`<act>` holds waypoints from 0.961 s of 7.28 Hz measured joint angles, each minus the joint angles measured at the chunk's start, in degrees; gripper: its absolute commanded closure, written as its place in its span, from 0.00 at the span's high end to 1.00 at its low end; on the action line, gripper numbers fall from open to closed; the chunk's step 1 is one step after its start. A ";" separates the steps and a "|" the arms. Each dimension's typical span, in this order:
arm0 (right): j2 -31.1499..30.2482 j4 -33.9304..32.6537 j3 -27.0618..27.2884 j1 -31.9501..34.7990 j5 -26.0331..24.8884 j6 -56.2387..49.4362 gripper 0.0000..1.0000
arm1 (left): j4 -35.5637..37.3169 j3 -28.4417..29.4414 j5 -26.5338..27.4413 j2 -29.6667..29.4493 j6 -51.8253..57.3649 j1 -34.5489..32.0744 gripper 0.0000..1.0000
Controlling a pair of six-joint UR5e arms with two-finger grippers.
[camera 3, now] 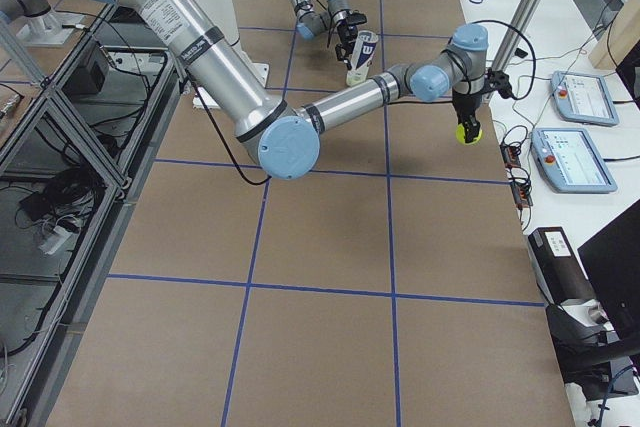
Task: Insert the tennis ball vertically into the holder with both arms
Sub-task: 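Carry the second ball with the right gripper over the can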
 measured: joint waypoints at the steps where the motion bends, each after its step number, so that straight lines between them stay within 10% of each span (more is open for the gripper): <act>1: 2.24 -5.39 5.20 -2.82 0.35 2.18 0.00 | 0.04 -0.05 -0.03 -0.12 -0.02 0.07 0.99; 7: 12.58 -9.45 11.87 -14.07 0.37 14.63 0.00 | -0.01 -0.44 -0.10 -0.34 -0.11 0.37 0.99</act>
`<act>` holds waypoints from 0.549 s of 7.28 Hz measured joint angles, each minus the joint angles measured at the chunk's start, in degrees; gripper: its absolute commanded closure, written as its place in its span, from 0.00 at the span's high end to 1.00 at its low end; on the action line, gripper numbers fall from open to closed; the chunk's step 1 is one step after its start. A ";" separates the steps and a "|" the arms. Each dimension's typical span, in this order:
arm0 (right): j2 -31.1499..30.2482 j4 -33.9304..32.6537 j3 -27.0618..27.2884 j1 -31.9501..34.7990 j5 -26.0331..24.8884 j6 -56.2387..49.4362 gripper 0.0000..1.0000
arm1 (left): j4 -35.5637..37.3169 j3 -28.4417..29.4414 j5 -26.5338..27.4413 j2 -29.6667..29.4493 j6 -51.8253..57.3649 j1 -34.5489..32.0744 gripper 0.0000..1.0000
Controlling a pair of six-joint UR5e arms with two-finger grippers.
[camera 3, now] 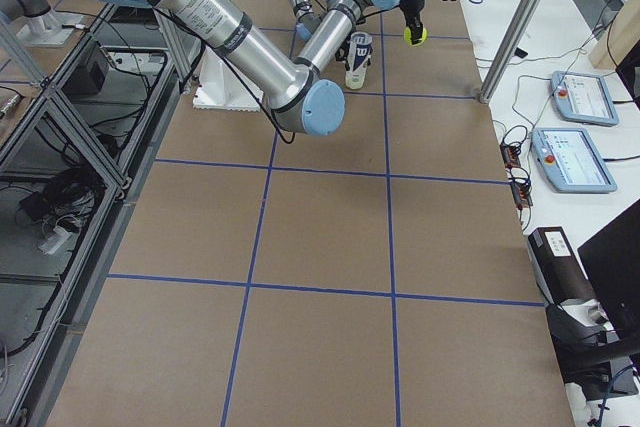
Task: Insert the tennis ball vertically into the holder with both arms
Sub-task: 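Carry the second ball with the right gripper over the can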
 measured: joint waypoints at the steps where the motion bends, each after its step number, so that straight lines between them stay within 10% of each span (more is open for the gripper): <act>1: 0.04 -0.01 0.51 -0.76 0.02 0.44 0.00 | -0.01 -0.44 -0.02 0.14 -0.02 0.02 0.99; 4: 0.10 -0.02 2.75 -4.05 -0.11 2.52 0.00 | 0.04 -1.18 -0.08 0.25 -0.06 0.12 0.99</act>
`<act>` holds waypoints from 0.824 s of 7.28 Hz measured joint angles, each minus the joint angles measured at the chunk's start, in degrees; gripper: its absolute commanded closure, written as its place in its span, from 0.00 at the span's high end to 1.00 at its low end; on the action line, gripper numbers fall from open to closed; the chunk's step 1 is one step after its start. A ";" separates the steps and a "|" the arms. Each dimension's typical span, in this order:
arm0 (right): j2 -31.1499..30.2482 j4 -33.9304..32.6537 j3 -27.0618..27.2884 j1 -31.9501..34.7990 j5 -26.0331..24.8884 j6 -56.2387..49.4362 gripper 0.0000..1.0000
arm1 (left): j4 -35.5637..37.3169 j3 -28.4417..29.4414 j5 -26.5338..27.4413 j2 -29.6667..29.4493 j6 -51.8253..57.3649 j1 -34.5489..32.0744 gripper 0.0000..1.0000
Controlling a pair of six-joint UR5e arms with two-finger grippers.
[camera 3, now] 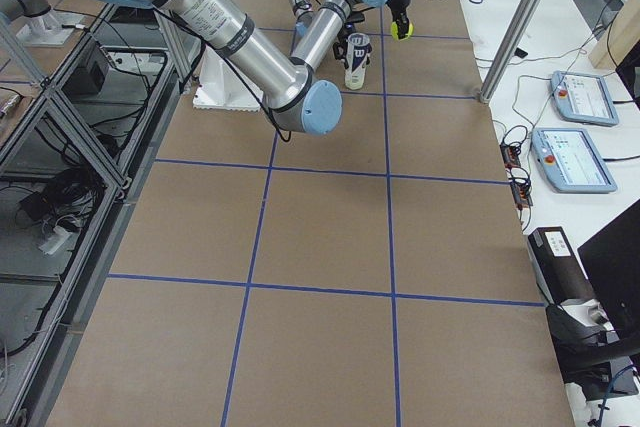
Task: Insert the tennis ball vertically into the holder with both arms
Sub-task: 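Carry the second ball with the right gripper over the can, then lower the second ball into the can and open the right gripper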
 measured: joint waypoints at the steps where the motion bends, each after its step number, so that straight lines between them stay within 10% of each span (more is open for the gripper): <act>1: 0.03 0.00 1.05 -1.42 -0.23 1.65 0.00 | 0.02 0.00 0.00 0.05 0.01 0.04 0.99; 6: 0.22 -0.02 2.51 -7.32 -3.66 4.58 0.00 | -0.05 -0.02 -0.01 0.34 0.02 0.16 0.99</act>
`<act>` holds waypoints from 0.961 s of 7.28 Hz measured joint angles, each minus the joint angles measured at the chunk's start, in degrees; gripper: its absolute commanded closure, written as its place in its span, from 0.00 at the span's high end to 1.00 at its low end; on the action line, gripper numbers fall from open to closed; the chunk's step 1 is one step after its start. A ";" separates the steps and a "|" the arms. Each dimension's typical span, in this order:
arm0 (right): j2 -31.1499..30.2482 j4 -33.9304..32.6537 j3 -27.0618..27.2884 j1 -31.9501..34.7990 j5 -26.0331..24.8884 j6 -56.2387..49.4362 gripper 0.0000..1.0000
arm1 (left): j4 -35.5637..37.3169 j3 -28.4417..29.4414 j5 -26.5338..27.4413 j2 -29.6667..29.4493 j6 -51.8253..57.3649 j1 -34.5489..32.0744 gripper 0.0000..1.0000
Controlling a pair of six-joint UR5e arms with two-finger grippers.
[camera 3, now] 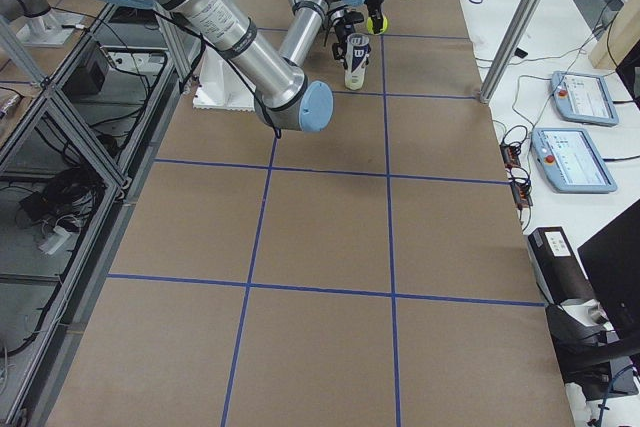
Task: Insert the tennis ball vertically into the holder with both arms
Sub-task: 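Lower the second ball into the can and open the right gripper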
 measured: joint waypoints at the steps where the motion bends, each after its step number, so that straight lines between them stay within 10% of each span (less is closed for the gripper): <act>1: -0.03 -0.04 0.09 -0.67 -0.32 0.12 0.00 | 0.00 0.02 0.00 -0.04 0.01 0.00 0.99; 4: -0.38 -0.07 0.23 -2.60 -1.58 0.27 0.00 | 0.00 0.00 -0.02 0.02 0.03 0.00 0.99; 5: -0.53 -0.07 0.23 -2.94 -1.85 0.30 0.20 | 0.00 0.04 -0.04 0.05 0.03 0.00 0.99; 6: -0.66 -0.07 0.25 -3.19 -2.14 0.33 0.84 | 0.00 0.08 -0.02 0.06 0.02 0.00 0.99; 7: -0.80 -0.07 0.31 -3.33 -2.33 0.34 0.98 | -0.03 0.10 -0.01 0.07 0.02 0.00 0.99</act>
